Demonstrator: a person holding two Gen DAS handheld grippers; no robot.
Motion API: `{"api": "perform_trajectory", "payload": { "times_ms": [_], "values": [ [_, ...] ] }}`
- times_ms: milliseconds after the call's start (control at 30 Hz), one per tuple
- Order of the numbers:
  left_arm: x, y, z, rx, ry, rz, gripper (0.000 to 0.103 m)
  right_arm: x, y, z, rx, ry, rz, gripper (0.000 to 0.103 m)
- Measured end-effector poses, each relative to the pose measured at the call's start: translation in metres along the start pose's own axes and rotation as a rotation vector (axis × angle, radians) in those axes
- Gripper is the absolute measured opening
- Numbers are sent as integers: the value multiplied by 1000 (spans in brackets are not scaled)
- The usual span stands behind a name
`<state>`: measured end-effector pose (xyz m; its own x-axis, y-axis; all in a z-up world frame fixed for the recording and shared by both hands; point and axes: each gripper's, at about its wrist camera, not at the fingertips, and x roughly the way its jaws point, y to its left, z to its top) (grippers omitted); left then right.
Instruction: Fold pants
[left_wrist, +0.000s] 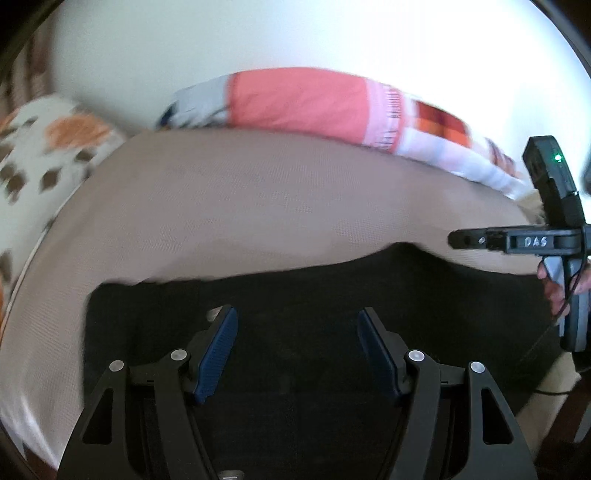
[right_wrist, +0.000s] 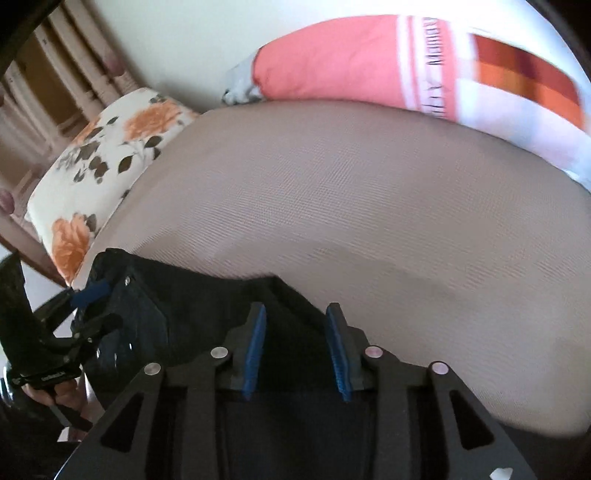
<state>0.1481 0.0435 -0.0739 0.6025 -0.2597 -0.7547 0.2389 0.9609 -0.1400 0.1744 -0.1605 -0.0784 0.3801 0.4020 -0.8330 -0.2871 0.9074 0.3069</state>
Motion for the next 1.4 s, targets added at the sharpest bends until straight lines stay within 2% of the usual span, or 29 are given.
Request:
{"api": "perform_trajectory", "payload": {
  "times_ms": [200, 300, 400, 533, 633, 867, 967, 1200, 1333, 1400],
  "values": [
    [29, -76, 4, 136, 36, -117, 68, -27, -32, -55, 63, 49, -191, 35],
    [47, -102, -1, 160, 88, -150, 68, -39, -46, -77, 93, 51, -235, 35],
    [56, -116, -11, 177, 118, -140, 68, -51, -57, -96, 121, 42, -269, 35],
    [68, -119, -27, 177, 187, -101, 68, -63, -69, -116, 144, 25, -315, 37],
    [62, -120, -37, 212, 165, -69, 68, -75, -82, -130, 171, 12, -322, 37],
    [60, -118, -43, 165, 163, -44, 69, -98, -112, -158, 228, -32, -335, 37],
    [61, -120, -46, 158, 160, -26, 71, -110, -134, -176, 272, -43, -338, 37],
    [61, -122, -48, 158, 163, -14, 74, -151, -204, -228, 436, -94, -439, 37],
    [62, -124, -49, 162, 165, -9, 76, -180, -247, -257, 547, -129, -447, 37],
    [62, -124, -49, 163, 169, -10, 76, -189, -264, -260, 580, -132, -451, 37]
  ]
}}
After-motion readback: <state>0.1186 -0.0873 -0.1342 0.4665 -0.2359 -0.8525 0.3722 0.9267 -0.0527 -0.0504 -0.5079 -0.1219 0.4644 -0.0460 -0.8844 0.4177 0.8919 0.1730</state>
